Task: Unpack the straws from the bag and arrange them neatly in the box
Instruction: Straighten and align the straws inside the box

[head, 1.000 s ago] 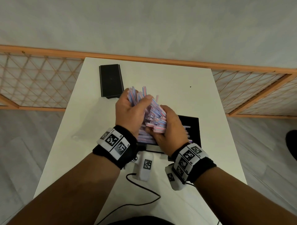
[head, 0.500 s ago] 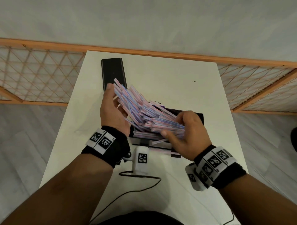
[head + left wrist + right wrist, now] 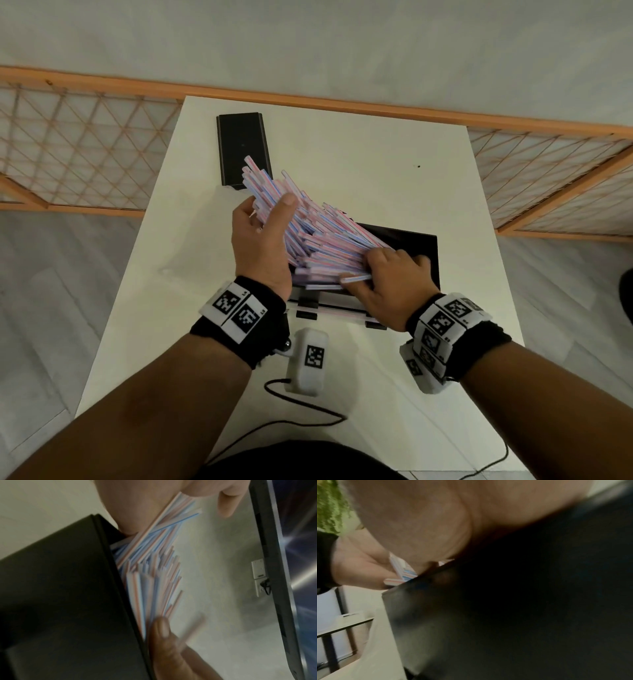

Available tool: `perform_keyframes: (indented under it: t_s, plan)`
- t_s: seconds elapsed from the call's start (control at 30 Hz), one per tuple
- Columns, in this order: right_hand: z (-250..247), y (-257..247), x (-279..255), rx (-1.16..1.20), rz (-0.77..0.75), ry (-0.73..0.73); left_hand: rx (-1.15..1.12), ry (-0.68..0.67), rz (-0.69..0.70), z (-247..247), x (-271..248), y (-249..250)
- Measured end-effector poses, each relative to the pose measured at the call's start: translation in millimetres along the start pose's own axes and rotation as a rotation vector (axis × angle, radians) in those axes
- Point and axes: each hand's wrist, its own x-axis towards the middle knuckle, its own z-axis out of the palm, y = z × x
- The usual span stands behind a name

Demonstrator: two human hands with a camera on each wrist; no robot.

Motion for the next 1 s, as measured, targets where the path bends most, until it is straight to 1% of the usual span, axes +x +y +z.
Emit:
perform_keyframes:
  t_s: [0.07,0.13,0.2,0.23,0.27,0.33,0.4,0.43,0.47,0.53,0.6,0.67,0.77,0.9,0.93,1.0]
  plan:
    - [1,-4,3,0.143,-0.050,-0.032,0.096,-0.037,0.027,-3,-3,-6]
    - [-2,-2,6,0.279,-0.086,-0.022,0.110,-0.036,0.047,-8,1,-9]
    - [-4,2,6,0.286,-0.134,0.001,0.055,-0.027,0.053,-13,4,-9]
    - [-5,4,6,0.239,-0.158,-0.015,0.052,-0.021,0.054,-16,5,-9]
    - [-4,6,5,0.193,-0.175,-0.047,0.097,-0.016,0.064,-19,4,-10]
    - [-2,7,7,0.176,-0.184,-0.088,0.334,-0.006,0.135,-25,1,-12]
    - [1,5,10,0.206,-0.212,-0.041,0.660,-0.007,0.206,-32,-1,-13]
    - [3,3,12,0.225,-0.230,-0.015,0.798,-0.008,0.211,-34,0,-13]
    - [4,2,12,0.242,-0.241,-0.006,0.905,-0.008,0.204,-35,1,-13]
    - [5,-2,12,0.251,-0.227,-0.035,1.022,-0.007,0.211,-37,4,-13]
    - [6,-4,12,0.258,-0.175,-0.077,1.065,-0.008,0.259,-37,7,-11]
    - [6,-5,14,0.243,-0.132,-0.082,1.108,-0.033,0.302,-36,7,-6]
    - [5,-8,13,0.185,-0.128,0.009,1.133,-0.056,0.369,-33,9,0]
    - [1,-12,6,0.208,-0.078,0.248,1.132,-0.100,0.506,-28,7,8]
    - [-1,-12,6,0.214,-0.066,0.269,1.153,-0.111,0.541,-26,6,12]
    - [-4,-11,6,0.278,-0.050,0.215,1.187,-0.129,0.604,-20,4,21]
